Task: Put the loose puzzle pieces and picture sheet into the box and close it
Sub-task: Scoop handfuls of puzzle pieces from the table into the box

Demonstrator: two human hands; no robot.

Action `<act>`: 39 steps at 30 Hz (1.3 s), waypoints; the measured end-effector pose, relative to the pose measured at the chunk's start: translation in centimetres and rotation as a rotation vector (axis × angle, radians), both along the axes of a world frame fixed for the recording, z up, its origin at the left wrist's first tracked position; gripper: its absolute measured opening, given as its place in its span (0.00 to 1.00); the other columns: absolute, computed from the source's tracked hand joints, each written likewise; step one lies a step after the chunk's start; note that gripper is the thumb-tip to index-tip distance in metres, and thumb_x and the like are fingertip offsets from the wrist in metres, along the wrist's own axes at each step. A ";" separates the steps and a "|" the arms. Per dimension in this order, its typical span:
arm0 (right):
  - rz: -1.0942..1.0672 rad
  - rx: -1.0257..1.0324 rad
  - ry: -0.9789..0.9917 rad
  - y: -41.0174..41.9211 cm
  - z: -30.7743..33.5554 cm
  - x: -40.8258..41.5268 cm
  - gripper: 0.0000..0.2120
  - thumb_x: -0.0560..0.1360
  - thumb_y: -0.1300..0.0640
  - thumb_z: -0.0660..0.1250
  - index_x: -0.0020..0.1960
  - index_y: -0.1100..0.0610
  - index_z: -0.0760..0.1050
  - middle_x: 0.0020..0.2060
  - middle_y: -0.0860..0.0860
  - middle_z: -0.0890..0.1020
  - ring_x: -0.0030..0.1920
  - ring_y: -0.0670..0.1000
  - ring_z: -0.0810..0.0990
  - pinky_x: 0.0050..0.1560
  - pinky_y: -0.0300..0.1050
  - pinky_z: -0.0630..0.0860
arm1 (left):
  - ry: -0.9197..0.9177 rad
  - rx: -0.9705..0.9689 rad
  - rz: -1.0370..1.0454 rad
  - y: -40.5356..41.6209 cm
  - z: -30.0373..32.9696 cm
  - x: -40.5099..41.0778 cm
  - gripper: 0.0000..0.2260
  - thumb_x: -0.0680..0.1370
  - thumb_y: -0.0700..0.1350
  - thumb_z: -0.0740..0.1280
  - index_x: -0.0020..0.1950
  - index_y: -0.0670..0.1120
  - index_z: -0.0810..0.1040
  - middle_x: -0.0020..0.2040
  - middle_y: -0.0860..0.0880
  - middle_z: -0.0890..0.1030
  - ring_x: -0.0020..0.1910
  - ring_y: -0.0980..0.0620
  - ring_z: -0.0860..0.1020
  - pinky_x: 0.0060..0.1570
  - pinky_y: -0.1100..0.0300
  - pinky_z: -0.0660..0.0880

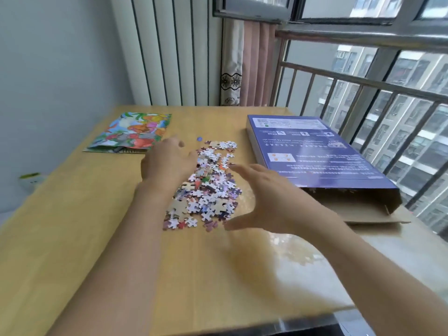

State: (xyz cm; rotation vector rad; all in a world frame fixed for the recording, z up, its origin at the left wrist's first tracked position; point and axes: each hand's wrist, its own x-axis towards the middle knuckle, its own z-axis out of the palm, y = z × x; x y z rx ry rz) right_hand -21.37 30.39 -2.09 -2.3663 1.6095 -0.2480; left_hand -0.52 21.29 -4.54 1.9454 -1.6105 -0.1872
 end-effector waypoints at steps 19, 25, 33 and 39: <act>-0.117 -0.006 -0.118 -8.9 -4.4 5.9 0.23 0.68 0.50 0.78 0.61 0.45 0.75 0.49 0.51 0.82 0.43 0.53 0.82 0.42 0.51 0.82 | 0.210 0.311 -0.147 -1.9 -1.4 2.1 0.04 0.79 0.45 0.60 0.45 0.49 0.72 0.43 0.46 0.73 0.39 0.48 0.71 0.39 0.55 0.69; -0.153 -0.038 -0.287 -9.3 -4.2 4.6 0.30 0.71 0.55 0.77 0.71 0.48 0.72 0.58 0.50 0.81 0.43 0.49 0.78 0.41 0.45 0.77 | 0.174 0.241 -0.145 -1.9 -1.7 1.8 0.06 0.78 0.46 0.60 0.41 0.49 0.74 0.39 0.44 0.73 0.36 0.48 0.68 0.37 0.55 0.65; -0.128 0.021 -0.135 -8.5 -4.1 5.1 0.27 0.66 0.50 0.81 0.61 0.55 0.78 0.52 0.53 0.81 0.49 0.53 0.78 0.46 0.48 0.79 | 0.055 0.107 -0.114 -1.2 -1.6 0.7 0.11 0.81 0.48 0.59 0.51 0.46 0.80 0.45 0.47 0.82 0.42 0.45 0.79 0.38 0.57 0.73; -0.163 -0.036 -0.344 -8.6 -4.2 4.7 0.12 0.68 0.63 0.77 0.50 0.57 0.84 0.42 0.52 0.84 0.33 0.47 0.78 0.30 0.40 0.74 | 0.168 -0.164 -0.100 -1.3 -1.5 -0.4 0.11 0.81 0.48 0.61 0.49 0.44 0.81 0.44 0.48 0.82 0.43 0.44 0.78 0.39 0.55 0.72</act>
